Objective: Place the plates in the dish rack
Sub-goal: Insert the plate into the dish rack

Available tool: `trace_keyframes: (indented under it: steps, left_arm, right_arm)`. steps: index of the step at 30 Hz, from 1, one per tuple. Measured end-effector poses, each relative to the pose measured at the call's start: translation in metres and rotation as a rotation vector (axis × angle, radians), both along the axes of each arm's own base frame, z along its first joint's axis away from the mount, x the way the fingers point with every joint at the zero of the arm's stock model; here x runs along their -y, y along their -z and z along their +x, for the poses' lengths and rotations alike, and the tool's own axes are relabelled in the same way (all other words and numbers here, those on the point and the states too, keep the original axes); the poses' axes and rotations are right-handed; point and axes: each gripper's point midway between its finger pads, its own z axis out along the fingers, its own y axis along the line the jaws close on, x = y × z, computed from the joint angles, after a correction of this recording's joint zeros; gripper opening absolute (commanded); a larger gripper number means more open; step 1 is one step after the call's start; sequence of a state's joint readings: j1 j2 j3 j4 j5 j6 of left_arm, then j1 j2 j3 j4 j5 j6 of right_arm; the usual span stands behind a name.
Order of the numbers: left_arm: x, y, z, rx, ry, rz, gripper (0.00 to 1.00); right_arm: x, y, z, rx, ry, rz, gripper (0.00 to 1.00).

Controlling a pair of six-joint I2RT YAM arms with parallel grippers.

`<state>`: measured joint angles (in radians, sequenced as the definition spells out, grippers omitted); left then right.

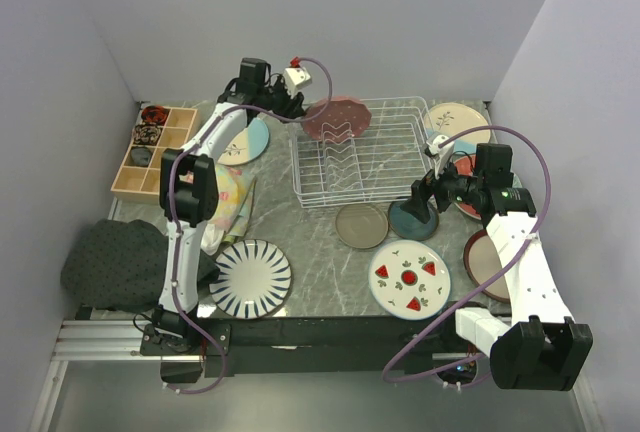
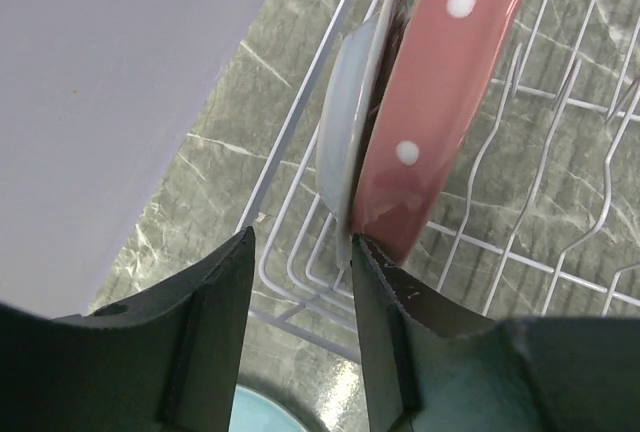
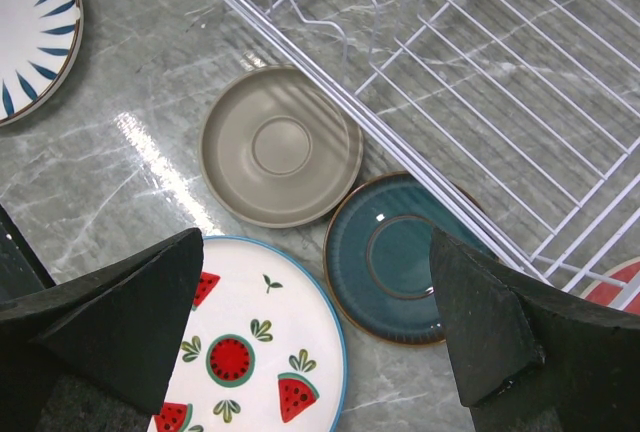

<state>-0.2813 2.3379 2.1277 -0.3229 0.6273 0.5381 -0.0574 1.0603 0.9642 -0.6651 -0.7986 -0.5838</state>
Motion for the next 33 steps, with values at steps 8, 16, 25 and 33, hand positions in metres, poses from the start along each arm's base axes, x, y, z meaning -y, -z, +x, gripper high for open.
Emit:
trace_keyframes:
  steps: [8,16,25,33]
  left_arm:
    - [0.011,-0.003,0.002,0.016,0.013,-0.004,0.29]
    - [0.02,0.001,0.005,0.018,0.02,-0.008,0.22]
    - [0.032,-0.004,0.007,0.026,0.023,-0.033,0.17]
    - [0.036,-0.01,0.007,0.018,0.016,-0.065,0.18]
  right_arm:
    - [0.001,0.0,0.0,0.0,0.002,0.0,1.0]
    - [0.001,0.0,0.0,0.0,0.003,0.001,1.0]
    - [0.001,0.0,0.0,0.0,0.004,0.002,1.0]
    - [0.001,0.0,0.0,0.0,0.004,0.002,1.0]
